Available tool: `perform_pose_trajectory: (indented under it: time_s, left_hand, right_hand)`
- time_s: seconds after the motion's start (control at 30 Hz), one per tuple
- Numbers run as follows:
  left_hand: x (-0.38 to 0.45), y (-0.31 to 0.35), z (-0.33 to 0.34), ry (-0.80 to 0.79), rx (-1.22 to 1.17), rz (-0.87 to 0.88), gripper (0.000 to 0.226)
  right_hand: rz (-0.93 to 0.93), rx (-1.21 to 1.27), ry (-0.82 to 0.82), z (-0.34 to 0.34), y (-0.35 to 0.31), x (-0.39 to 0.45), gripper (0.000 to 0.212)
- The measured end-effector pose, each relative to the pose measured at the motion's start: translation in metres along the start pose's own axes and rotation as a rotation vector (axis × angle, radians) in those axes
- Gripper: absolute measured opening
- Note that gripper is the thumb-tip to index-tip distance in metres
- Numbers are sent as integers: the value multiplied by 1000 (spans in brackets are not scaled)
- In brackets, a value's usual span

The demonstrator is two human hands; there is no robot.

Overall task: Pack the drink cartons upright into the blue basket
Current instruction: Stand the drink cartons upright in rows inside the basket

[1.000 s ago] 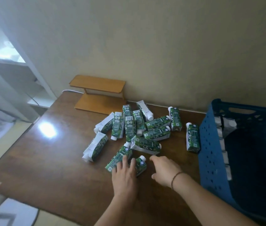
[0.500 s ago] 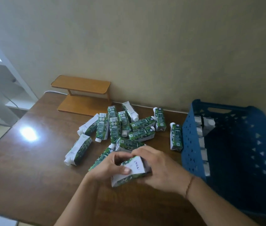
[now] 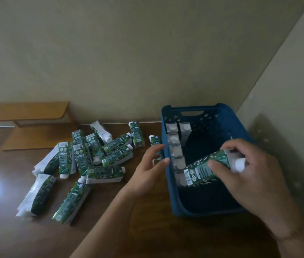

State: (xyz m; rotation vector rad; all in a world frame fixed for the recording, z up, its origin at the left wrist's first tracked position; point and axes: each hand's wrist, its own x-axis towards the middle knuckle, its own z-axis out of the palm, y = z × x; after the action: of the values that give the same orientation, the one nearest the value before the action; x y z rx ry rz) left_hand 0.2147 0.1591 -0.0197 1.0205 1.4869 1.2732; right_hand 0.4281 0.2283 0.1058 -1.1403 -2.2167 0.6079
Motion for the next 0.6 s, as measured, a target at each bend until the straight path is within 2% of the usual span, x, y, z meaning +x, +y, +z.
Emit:
perform_pose_trajectory:
  time_s: [0.07,0.2,0.43,0.6]
  left_hand:
    - [5,0,15,11,28,6,53]
    - [8,-5,30,1,-53,13,52]
    - [12,-12,30,24,-66,-9,63]
    - [15,-18,30,34,-86,-5,58]
  right_hand:
    - [122,-123,-105,8,12,-2,31]
    - [241,-287,-447,43,24,-5,34]
    - [375,-94,-784,90,50,1,44]
    - [383,-4,-927,92,64,8,77]
